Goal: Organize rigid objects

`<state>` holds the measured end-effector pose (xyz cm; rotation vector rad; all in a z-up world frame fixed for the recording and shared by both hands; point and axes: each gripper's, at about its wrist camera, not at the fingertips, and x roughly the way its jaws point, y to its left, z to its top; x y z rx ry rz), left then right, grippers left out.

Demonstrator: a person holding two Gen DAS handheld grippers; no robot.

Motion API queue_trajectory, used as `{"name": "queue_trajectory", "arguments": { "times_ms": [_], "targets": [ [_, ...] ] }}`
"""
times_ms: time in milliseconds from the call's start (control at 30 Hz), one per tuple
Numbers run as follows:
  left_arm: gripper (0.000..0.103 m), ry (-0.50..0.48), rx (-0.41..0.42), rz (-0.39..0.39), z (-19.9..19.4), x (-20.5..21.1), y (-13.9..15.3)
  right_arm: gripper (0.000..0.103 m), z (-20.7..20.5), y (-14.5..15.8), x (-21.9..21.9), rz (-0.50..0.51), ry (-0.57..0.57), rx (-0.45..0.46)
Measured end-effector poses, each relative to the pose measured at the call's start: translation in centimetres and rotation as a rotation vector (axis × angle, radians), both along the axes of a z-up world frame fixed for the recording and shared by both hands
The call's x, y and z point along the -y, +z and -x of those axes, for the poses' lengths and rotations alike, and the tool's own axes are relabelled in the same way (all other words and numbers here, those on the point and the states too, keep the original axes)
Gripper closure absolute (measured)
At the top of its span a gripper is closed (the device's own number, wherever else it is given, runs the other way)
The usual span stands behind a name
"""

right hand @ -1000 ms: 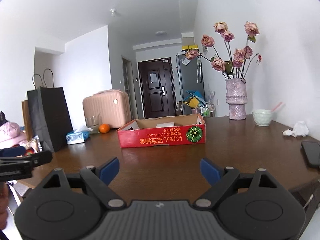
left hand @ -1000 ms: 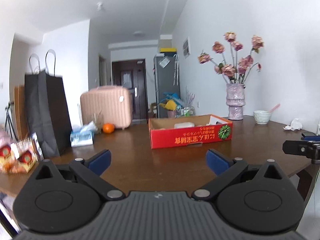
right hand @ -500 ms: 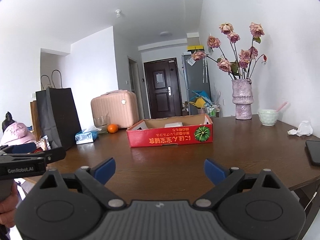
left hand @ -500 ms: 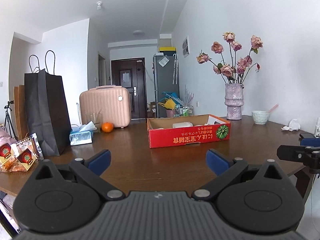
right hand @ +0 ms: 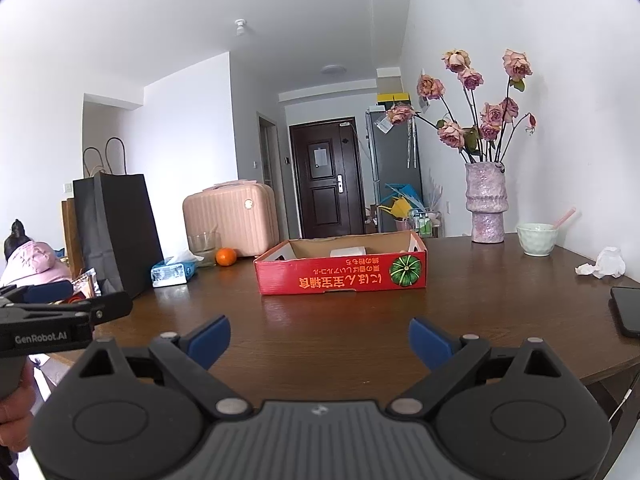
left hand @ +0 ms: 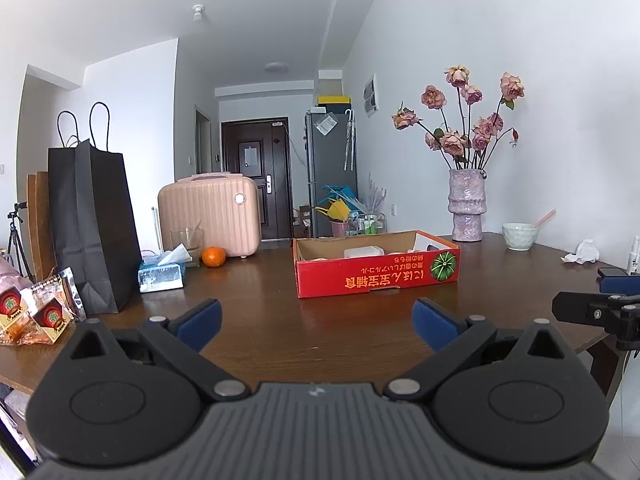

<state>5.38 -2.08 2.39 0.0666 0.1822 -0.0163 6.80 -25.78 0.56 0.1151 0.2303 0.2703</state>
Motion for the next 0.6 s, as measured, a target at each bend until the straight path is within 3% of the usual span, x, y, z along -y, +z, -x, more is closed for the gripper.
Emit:
{"name": "queue_trajectory", "arguments": {
  "times_ms": [600],
  "targets": [
    [0.0, -0.001, -0.006, 0.011, -0.21, -0.36, 0.23, 0.007, -0.06, -0.01, 0.2, -0.009, -0.005, -0.007]
  ]
}}
